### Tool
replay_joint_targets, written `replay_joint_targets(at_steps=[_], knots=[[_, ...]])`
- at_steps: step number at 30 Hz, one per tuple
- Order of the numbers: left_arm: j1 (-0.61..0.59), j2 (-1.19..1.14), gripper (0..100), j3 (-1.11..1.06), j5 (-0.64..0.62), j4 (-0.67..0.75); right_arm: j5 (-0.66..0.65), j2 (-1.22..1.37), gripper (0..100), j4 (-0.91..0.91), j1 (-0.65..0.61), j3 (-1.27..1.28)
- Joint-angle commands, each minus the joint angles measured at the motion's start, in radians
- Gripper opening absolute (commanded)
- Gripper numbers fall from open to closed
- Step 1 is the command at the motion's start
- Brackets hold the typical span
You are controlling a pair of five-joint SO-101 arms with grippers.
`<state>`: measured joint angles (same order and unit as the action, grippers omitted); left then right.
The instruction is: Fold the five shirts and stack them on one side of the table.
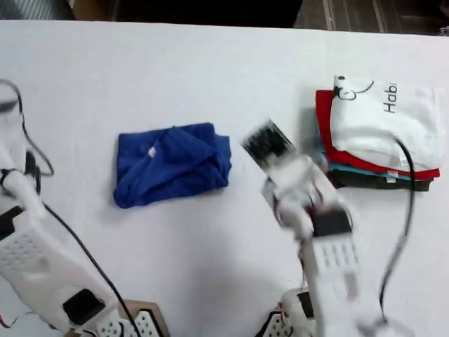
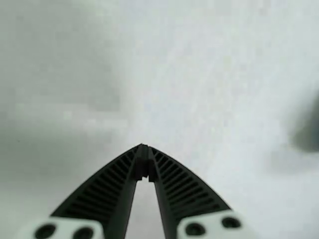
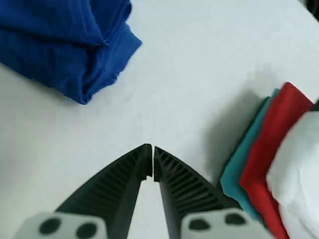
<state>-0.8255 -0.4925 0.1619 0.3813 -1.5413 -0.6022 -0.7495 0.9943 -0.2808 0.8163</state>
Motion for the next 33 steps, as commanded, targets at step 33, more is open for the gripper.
replay_joint_targets(at_steps=[33], knots=[[-0.044, 0.101, 3, -0.486, -0.146, 0.308, 0.227, 1.840, 2.0, 0.311, -0.429, -1.956]])
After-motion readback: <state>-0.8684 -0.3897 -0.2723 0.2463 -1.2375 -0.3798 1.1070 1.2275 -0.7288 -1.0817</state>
